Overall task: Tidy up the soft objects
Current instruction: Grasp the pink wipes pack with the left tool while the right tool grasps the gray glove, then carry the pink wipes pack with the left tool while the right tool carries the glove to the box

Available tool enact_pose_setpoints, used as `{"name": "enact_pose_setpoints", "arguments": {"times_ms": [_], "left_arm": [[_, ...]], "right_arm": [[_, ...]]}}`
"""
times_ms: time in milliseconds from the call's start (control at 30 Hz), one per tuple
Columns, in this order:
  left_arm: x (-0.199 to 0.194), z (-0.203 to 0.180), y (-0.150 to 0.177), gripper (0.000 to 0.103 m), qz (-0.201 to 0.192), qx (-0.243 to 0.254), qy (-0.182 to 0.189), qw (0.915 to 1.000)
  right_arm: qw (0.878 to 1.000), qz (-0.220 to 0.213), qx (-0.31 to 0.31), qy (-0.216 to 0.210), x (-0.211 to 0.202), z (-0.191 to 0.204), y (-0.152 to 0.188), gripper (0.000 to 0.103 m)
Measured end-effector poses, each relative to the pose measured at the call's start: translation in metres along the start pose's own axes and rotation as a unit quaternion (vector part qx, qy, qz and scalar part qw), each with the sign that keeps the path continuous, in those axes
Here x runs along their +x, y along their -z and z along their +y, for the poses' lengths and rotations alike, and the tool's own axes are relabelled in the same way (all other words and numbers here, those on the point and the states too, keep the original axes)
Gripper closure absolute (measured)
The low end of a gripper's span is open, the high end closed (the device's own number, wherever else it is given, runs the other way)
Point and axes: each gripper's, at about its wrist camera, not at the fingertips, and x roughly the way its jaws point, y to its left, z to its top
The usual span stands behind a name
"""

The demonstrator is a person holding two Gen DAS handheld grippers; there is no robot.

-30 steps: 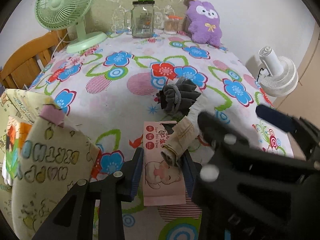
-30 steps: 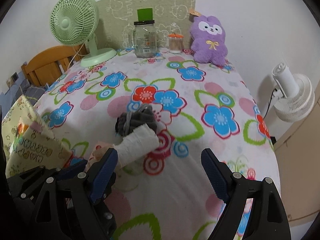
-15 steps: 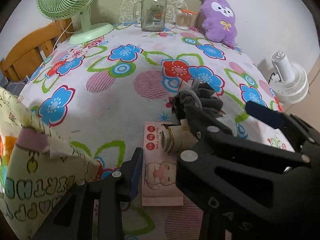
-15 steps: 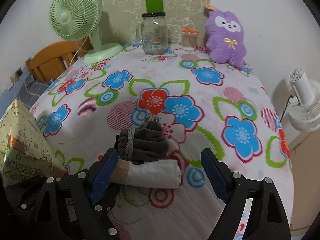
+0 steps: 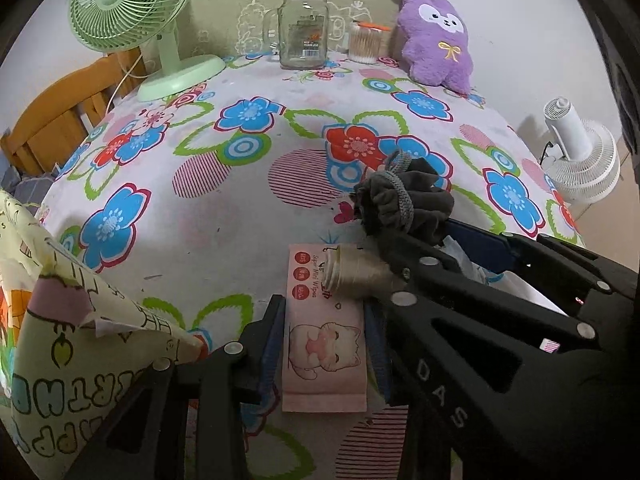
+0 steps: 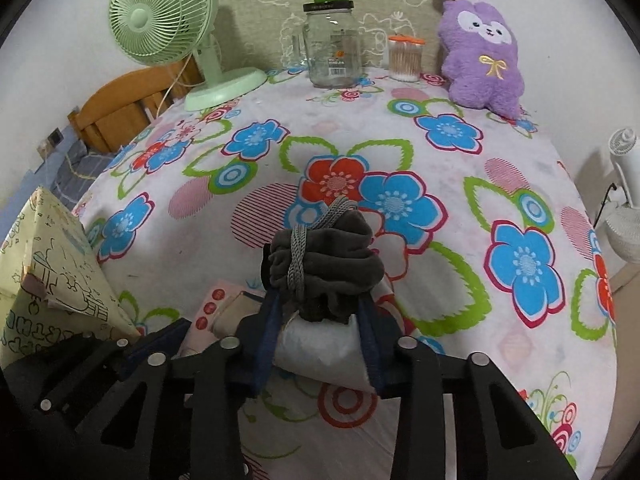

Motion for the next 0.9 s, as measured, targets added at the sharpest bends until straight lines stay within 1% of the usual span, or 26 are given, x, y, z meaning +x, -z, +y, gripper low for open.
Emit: {"name": "enact_pose_setpoints", "arguments": {"times_ms": [67, 367, 767, 900], "left_arm": [[-0.002, -0.001, 0.002, 0.064, 0.001, 0.003, 0.002, 1.0], [-0.015, -0.01, 0.018, 0.064, 0.004, 0.016, 0.001, 0.9999], [-0.052, -0.021, 0.037, 0.063, -0.024, 0.039, 0.002, 0.9989], [-0.064, -0.022, 0.043, 0.063, -0.032, 0.045, 0.004, 0.9985]], "right_arm": [[1.0, -0.004, -0.005, 0.012, -0.004, 0.0, 0.003, 0.068], [0.999, -0.014, 0.009, 0.03, -0.022, -0.006, 0.021, 0.072], [0.998, -0.046, 0.028, 0.044, -0.065, -0.007, 0.045, 0.072], [0.997, -0.052, 0.038, 0.049, -0.073, -0.009, 0.051, 0.072]]}}
